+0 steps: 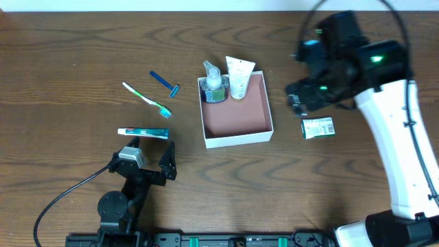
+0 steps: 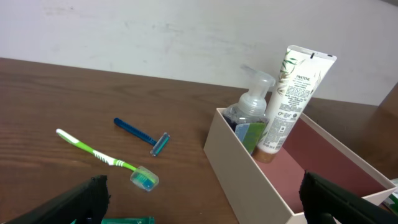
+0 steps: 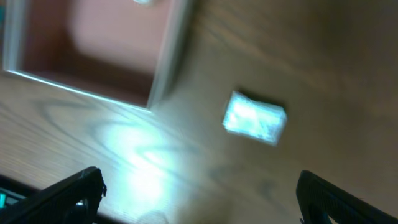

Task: Pack container
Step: 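Move the right gripper toward the white soap bar package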

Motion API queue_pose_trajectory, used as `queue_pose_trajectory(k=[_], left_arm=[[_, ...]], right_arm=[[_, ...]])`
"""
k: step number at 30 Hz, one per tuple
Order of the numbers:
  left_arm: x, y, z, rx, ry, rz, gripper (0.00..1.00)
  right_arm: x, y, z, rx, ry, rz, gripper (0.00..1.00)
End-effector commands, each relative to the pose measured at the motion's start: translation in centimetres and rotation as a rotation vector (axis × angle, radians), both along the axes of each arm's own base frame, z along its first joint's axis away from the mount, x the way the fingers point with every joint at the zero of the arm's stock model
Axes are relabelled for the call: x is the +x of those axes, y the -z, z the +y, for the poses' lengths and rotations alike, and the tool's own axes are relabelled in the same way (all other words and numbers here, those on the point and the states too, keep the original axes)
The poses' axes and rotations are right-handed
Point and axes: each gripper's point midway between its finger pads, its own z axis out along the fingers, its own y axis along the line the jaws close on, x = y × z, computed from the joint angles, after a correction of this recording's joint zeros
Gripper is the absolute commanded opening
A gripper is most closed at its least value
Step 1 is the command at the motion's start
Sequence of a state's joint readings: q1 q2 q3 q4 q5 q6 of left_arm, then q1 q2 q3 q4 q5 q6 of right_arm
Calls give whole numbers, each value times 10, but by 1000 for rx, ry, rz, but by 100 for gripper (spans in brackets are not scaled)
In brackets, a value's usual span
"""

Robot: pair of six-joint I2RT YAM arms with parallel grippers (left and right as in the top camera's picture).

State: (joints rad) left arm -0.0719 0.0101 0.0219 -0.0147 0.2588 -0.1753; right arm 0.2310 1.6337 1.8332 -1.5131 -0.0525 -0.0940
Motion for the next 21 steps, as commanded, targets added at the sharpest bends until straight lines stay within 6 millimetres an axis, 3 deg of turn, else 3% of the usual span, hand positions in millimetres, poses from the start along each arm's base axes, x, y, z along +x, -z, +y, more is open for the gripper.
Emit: queue_pose_trajectory(k=[1,4,8,17,21], left_arm=[[-1,16,0,16,6,43,98],[-1,16,0,16,6,43,98],[-1,16,0,16,6,43,98],[-1,16,0,16,6,43,98],[-1,16,0,16,6,43,98]], right_arm=[[-4,11,-35,-41,100,67,99],[-11,21,-54,-46,144,120,99],[-11,46,-65,-46,181,158,99],[-8,133,-67,-50,182,183,99],[-1,161,-69,-49,162,139,99]])
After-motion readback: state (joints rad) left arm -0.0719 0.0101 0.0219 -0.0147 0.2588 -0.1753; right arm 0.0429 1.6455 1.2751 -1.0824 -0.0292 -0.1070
